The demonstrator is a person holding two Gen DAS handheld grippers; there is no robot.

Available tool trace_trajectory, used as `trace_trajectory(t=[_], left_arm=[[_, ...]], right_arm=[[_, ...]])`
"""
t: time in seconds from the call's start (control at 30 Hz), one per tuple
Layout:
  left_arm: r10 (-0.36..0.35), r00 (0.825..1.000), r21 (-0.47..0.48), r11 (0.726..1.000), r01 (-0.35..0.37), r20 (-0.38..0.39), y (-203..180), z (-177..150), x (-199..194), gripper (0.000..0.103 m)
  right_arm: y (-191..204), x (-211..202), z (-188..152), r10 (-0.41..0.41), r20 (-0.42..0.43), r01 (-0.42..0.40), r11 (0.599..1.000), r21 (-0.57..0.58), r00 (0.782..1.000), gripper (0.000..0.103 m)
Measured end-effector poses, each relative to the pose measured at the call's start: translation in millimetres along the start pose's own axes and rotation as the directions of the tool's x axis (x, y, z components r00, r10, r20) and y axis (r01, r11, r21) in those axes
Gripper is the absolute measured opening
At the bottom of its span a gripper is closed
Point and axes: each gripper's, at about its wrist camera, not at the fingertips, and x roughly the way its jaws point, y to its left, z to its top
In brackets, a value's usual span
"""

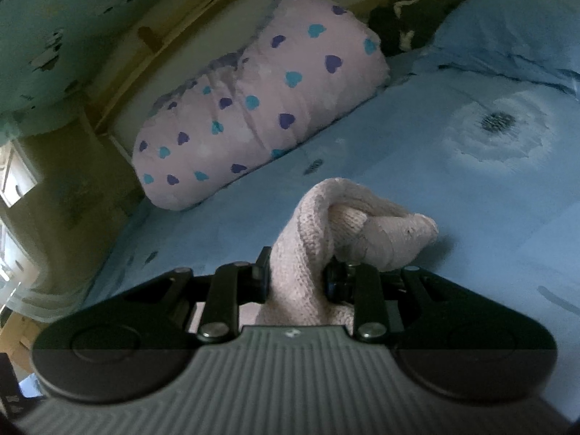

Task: Fold small clothes
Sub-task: 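Lift the cardigan side with the right gripper and fold it across the body, then open the right gripper to release the folded side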

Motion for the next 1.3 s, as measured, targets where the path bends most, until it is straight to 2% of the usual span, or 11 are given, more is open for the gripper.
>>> trace_trajectory(t=[0.2,0.47,0.67,0.8,0.93,1.03,1.1,1.2,1.3], left_arm=[[0.005,1.0,-0.052,0.999,-0.004,0.02,14,7,-4,0.084],[0.036,0.998,-0.068,0.997,-0.032,0.047,24,14,-9,0.084],[0.043,0.998,-0.101,0.994,-0.038,0.051,34,17,-10,0.084],[0.055,0.997,-0.114,0.992,-0.048,0.055,41,19,-11,0.084],[0.051,0.997,-0.133,0.99,-0.043,0.052,46,19,-13,0.084],[0.047,0.998,-0.136,0.99,-0.039,0.053,48,19,-14,0.084],[0.043,0.998,-0.137,0.99,-0.036,0.054,47,18,-15,0.084],[0.027,0.998,-0.138,0.99,-0.019,0.055,46,17,-16,0.084],[-0.007,0.998,-0.139,0.99,0.015,0.057,41,17,-16,0.084]], right_arm=[[32,2,-1,0.005,0.027,-0.004,0.999,-0.048,1.0,0.029],[83,11,-10,0.064,0.017,-0.061,0.99,-0.127,0.998,0.028],[136,35,-44,0.078,-0.065,-0.093,0.954,-0.286,0.995,0.028],[158,58,-73,0.075,-0.145,-0.122,0.929,-0.349,0.987,0.025],[169,75,-98,0.046,-0.186,-0.118,0.91,-0.398,0.981,0.025],[168,83,-110,0.04,-0.235,-0.132,0.912,-0.389,0.971,0.026],[168,82,-113,0.043,-0.235,-0.135,0.909,-0.394,0.971,0.028],[168,74,-109,0.092,-0.247,-0.18,0.913,-0.365,0.965,0.041],[166,60,-102,0.159,-0.261,-0.246,0.905,-0.346,0.952,0.041]])
